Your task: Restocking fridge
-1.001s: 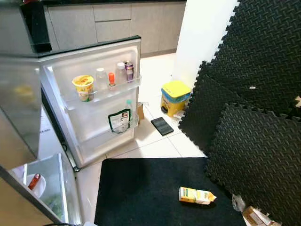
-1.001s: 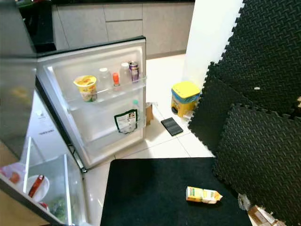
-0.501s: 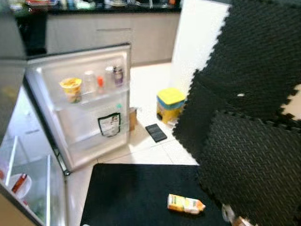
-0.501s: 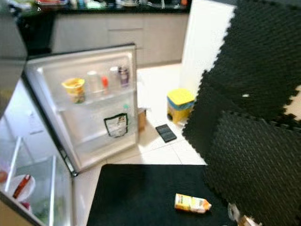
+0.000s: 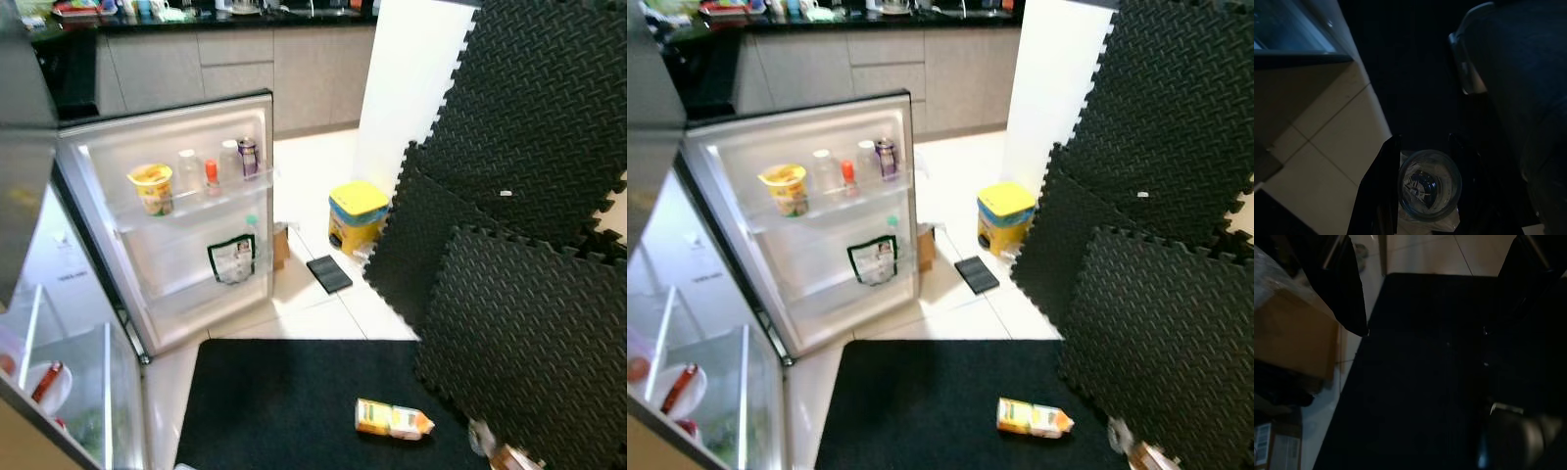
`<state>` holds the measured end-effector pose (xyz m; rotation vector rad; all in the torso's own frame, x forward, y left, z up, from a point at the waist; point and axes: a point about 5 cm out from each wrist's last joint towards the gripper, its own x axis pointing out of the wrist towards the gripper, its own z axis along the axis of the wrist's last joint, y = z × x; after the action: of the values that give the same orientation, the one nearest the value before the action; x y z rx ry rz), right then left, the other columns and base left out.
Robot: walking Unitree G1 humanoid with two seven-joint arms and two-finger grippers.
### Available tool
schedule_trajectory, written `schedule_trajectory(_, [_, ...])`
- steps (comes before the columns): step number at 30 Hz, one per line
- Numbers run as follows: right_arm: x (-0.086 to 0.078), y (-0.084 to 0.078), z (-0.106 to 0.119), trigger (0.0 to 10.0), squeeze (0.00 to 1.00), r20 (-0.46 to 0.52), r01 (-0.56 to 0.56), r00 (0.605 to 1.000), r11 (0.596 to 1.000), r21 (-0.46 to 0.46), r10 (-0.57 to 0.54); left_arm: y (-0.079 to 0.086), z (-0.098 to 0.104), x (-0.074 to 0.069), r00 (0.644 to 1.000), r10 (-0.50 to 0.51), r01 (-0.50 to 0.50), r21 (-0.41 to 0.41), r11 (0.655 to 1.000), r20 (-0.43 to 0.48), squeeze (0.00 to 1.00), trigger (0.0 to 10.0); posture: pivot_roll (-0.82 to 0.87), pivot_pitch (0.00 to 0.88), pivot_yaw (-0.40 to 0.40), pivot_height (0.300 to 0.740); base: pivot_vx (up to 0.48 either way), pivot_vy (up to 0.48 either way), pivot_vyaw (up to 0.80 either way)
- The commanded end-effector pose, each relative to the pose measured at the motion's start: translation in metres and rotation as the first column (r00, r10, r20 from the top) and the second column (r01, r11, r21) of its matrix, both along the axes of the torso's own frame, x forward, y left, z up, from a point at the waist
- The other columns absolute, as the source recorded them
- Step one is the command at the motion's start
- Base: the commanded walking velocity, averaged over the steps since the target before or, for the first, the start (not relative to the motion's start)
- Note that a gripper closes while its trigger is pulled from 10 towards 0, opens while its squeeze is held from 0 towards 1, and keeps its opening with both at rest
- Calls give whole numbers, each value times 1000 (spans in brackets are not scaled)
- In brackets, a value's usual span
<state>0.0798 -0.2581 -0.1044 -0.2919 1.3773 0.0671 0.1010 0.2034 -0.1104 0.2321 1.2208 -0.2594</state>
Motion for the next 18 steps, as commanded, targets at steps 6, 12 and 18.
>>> schedule_trajectory(6, [4,-4,2,10000,0,14,-7,1000,1000,-11,7,-7,-2,-2,1000,11,-11,-13,1000,-3,0,10000,19,0,-36,740,0,-157,0])
schedule_trajectory(12, [4,-4,2,10000,0,19,-12,1000,1000,-12,12,-7,-1,1,1000,19,-19,-5,1000,11,0,10000,18,0,-39,740,0,0,0])
schedule_trajectory(18, [5,-3,2,10000,0,28,-8,1000,1000,-6,8,-8,0,4,999,47,-46,-17,999,27,0,10000,18,0,-39,740,0,0,0])
